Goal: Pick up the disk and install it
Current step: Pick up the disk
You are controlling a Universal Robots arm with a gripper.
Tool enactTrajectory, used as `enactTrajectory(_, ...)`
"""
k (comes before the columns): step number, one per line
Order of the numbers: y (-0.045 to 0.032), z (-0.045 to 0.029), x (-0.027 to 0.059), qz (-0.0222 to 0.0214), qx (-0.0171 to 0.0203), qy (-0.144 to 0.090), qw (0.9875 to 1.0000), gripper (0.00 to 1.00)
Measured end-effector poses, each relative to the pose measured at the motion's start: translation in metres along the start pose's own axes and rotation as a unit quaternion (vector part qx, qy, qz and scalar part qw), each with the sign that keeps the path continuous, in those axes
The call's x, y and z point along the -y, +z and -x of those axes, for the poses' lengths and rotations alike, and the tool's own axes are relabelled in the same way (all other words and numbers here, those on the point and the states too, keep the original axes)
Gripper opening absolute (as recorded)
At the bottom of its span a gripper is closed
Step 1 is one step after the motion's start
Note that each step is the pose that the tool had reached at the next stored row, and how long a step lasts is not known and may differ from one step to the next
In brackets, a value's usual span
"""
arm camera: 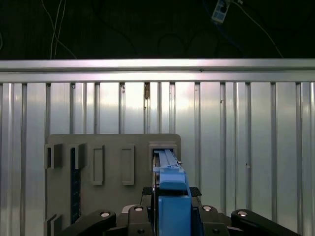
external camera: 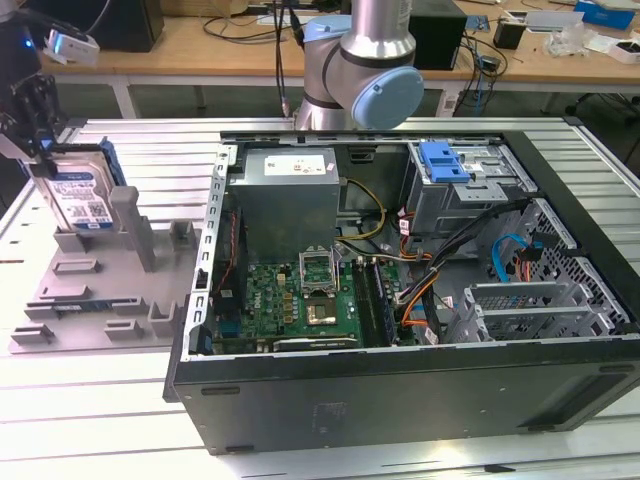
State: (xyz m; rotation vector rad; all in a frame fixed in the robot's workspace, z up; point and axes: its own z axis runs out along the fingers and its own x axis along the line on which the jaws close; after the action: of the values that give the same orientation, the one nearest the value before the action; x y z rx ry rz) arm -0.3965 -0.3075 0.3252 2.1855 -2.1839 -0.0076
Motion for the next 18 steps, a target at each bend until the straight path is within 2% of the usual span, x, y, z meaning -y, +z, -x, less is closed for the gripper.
enactTrajectory(6, -0.013, -0.0004, -0.0005, -0.0001, 0.0, 0.0, 1.0, 0.36)
enactTrajectory(12, -0.0328, -0.0003, -0.0013, -0.0002, 0.0, 0.0, 1.0, 0.36)
enactTrajectory(13, -0.0391, -0.0004, -0.0015, -0.0002, 0.0, 0.0, 1.0, 0.36)
enactTrajectory(18, -0.061, -0.0011, -0.0023, -0.0001, 0.0, 0.0, 1.0, 0.36)
